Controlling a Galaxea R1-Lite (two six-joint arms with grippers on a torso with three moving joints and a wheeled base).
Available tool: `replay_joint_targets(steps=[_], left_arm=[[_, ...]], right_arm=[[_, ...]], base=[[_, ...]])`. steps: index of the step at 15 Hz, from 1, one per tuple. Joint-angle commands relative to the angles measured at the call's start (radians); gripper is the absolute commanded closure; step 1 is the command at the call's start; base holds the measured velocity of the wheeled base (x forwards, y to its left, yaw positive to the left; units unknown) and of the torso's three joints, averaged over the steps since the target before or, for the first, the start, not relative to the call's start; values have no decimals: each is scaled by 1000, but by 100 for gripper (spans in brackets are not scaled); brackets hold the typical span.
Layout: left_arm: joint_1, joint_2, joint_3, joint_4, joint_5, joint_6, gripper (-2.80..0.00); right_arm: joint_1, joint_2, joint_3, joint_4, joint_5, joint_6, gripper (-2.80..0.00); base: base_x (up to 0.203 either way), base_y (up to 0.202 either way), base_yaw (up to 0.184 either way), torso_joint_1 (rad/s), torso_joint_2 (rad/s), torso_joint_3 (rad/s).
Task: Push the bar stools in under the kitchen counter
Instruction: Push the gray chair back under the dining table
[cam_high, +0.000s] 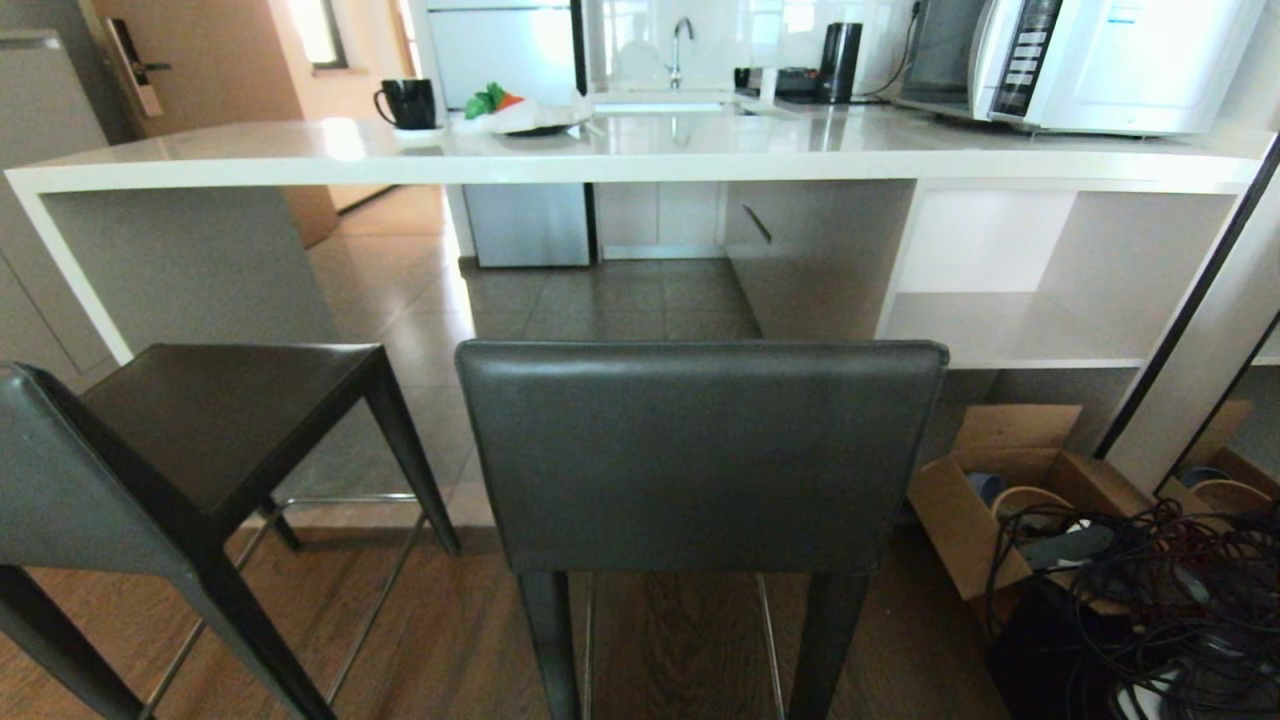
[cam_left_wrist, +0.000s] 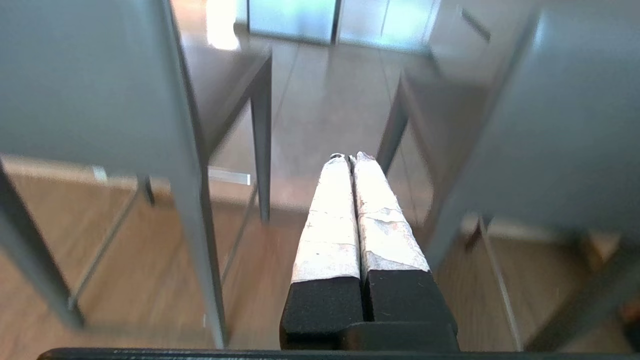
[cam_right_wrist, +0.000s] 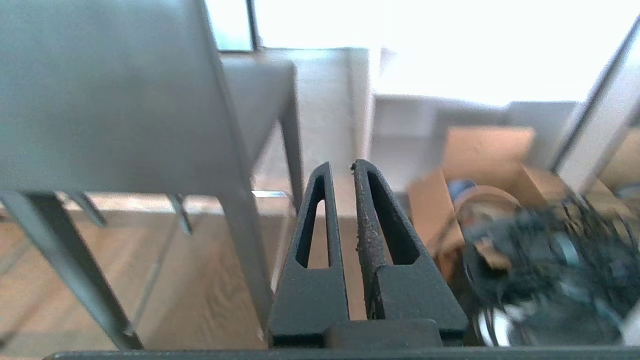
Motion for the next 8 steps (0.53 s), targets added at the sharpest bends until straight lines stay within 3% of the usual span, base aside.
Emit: replay_joint_targets(steps=[1, 3, 4, 6, 8], left_arm=[[-4, 318, -67, -160, -2, 9, 0], [-62, 501, -84, -323, 1, 25, 0], [-135, 563, -88, -385, 11, 30, 0], [-242, 707, -82, -497, 56, 34, 0], [-299, 854, -51, -659, 96, 37, 0]], right_arm=[[0, 222, -89, -54, 21, -1, 0], [3, 383, -126, -159, 47, -4, 0], [9, 451, -132, -207, 69, -6, 0], [33, 591, -132, -317, 99, -8, 0], [67, 722, -115, -460, 108, -9, 0]], base=[[0, 0, 0, 0, 0, 0], [0, 0, 0, 0, 0, 0], [0, 0, 0, 0, 0, 0], [0, 0, 0, 0, 0, 0], [0, 0, 0, 0, 0, 0]])
